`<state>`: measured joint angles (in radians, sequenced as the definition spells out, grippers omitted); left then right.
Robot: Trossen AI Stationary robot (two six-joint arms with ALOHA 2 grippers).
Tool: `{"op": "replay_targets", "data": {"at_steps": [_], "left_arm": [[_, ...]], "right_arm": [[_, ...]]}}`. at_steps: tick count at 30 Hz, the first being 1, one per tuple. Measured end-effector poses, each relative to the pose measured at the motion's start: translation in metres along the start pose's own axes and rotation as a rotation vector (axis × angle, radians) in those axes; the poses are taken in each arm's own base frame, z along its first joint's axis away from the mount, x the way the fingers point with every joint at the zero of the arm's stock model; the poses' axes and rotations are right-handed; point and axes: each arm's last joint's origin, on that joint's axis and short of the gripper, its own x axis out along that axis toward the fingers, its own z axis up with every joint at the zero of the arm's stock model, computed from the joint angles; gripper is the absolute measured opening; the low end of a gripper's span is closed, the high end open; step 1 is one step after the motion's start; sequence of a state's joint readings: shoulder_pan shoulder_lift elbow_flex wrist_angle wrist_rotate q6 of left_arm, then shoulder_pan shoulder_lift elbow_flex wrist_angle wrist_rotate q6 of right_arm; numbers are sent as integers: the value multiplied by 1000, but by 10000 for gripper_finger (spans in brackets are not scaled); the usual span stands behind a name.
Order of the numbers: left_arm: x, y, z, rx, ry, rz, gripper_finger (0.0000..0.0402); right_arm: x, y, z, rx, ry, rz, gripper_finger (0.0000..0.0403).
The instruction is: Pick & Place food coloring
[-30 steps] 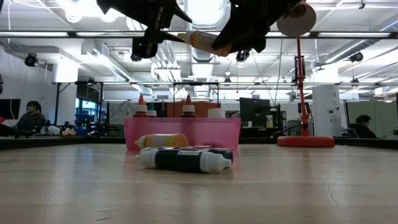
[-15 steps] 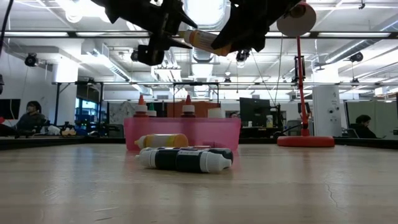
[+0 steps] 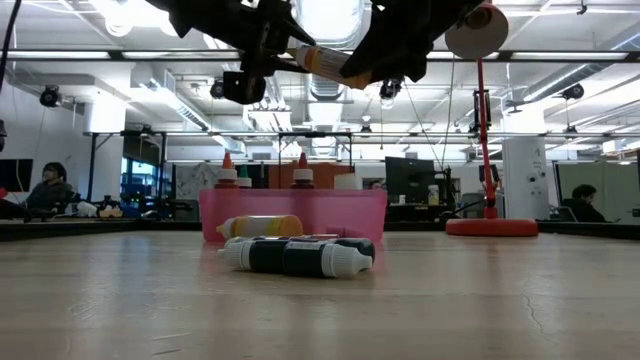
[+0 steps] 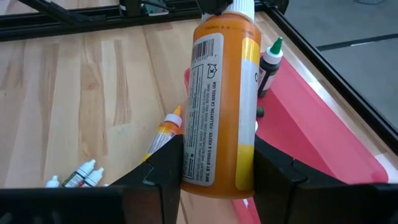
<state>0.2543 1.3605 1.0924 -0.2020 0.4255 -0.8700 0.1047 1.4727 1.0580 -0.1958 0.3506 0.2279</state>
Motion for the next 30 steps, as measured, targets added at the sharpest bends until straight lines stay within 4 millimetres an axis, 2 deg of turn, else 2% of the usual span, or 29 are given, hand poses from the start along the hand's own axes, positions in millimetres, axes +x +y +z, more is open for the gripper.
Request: {"op": "replay_targets", "data": {"at_steps": [5,9,15,20,24,30], "left_arm": [[0,0,0,8,2,-1,95],[0,0,0,29,-3,2,93],[0,0,0,55,-14,9,95],[-1,1,1,65,-29,24,95],[-5,5,6,71,-68,113,95],[-23,1,25,148,-179,319,95]], "right_arm": [[0,0,0,-4,0,0,139],[0,0,0,-8,1,-2,148],[0,-1,-2,-13,14,-11,199],[0,-4,-5,-48,40,-83,246],[-2,-7,-9,-66,75,-152,279],[-15,-14,-11,-20,103,-210,310]]}}
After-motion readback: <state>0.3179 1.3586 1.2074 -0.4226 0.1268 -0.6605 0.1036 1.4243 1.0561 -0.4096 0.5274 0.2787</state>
